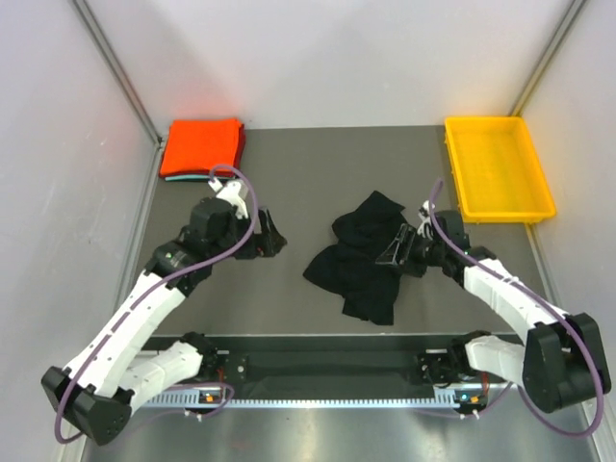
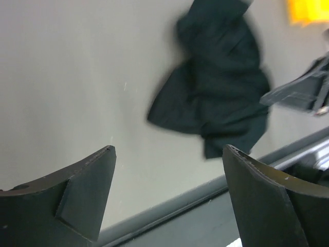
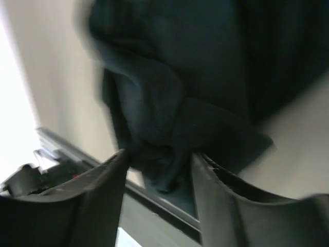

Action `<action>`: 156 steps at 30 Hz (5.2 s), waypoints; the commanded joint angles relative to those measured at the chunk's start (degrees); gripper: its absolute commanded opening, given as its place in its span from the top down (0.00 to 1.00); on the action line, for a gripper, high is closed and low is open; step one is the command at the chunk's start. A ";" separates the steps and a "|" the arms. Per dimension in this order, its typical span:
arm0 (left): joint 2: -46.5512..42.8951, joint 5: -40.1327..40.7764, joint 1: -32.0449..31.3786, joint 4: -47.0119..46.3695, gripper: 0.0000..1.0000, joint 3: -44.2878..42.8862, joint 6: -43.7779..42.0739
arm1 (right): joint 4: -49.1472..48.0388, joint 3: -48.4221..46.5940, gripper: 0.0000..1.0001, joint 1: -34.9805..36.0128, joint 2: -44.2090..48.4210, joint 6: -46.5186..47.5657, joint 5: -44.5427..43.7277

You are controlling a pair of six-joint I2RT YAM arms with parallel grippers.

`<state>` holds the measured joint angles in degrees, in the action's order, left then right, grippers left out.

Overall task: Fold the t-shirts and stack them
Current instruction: Move the tshirt to the center of the board, then flatten the tshirt out

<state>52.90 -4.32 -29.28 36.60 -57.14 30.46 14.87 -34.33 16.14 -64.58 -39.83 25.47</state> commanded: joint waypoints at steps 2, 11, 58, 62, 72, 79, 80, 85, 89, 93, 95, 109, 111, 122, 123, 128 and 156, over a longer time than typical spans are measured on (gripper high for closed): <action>0.62 -3.77 0.27 -4.69 0.12 5.54 2.14 | -0.02 0.05 0.41 0.12 6.20 2.56 -6.66; 10.01 -9.83 0.01 -26.65 0.20 20.05 11.37 | 3.41 -1.18 0.41 -0.58 11.76 8.28 -22.91; 36.66 -7.30 -0.52 -20.04 1.00 -3.12 6.29 | -22.71 -28.94 1.00 -14.37 -33.97 -3.41 -17.74; 35.60 3.25 3.60 -12.61 1.00 -22.36 1.80 | -9.36 -41.23 1.00 -17.44 -25.44 1.76 -21.86; 36.14 1.51 12.93 -6.98 1.00 -49.73 1.80 | 11.73 -65.24 1.00 -29.67 -12.61 6.08 -25.92; 20.15 1.06 12.93 -7.60 1.00 -26.14 0.05 | 16.33 -49.64 1.00 -30.56 3.03 8.11 -19.43; 16.30 1.93 12.93 -7.07 1.00 -23.83 -0.13 | 16.85 -44.48 1.00 -30.56 6.62 8.28 -18.28; 6.96 1.68 12.93 -4.96 1.00 -10.21 0.56 | 18.26 -35.73 1.00 -30.56 15.00 8.63 -17.04; 6.24 1.33 12.93 -4.00 1.00 -5.17 1.53 | 17.04 -28.02 1.00 -30.47 20.27 6.53 -13.61; 8.61 0.97 12.93 -3.55 1.00 -4.29 1.80 | 16.33 -21.32 1.00 -30.64 24.76 4.77 -17.64; 10.63 3.77 12.93 -4.34 1.00 -5.52 1.54 | 14.67 -19.39 1.00 -30.64 24.85 4.33 -18.62; 43.48 -6.31 16.01 -28.14 1.00 -23.88 -2.33 | 8.68 -14.72 1.00 -30.56 22.39 5.03 -21.34; 46.83 -9.55 16.09 -29.56 1.00 -28.34 -2.77 | 8.42 -14.28 1.00 -30.47 21.86 4.77 -20.82; 45.81 -2.76 16.01 -12.35 0.46 -27.11 -10.59 | 7.19 -13.14 1.00 -30.56 20.11 3.98 -18.98; 44.14 -1.32 16.01 -12.43 0.44 -24.18 -9.81 | 6.93 -12.87 1.00 -30.47 20.10 3.54 -18.71; 36.14 0.63 16.09 -9.01 0.42 -10.99 -4.89 | 6.04 -12.17 1.00 -30.29 19.93 2.92 -17.30; 45.88 -16.34 21.72 -20.78 0.57 1.77 -4.44 | 1.56 -8.12 1.00 -25.72 22.92 -0.95 -13.96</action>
<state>97.19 -20.08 -7.01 17.45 -53.82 27.00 20.51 -42.26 -10.61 -42.28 -40.34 10.76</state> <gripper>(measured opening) 0.451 0.011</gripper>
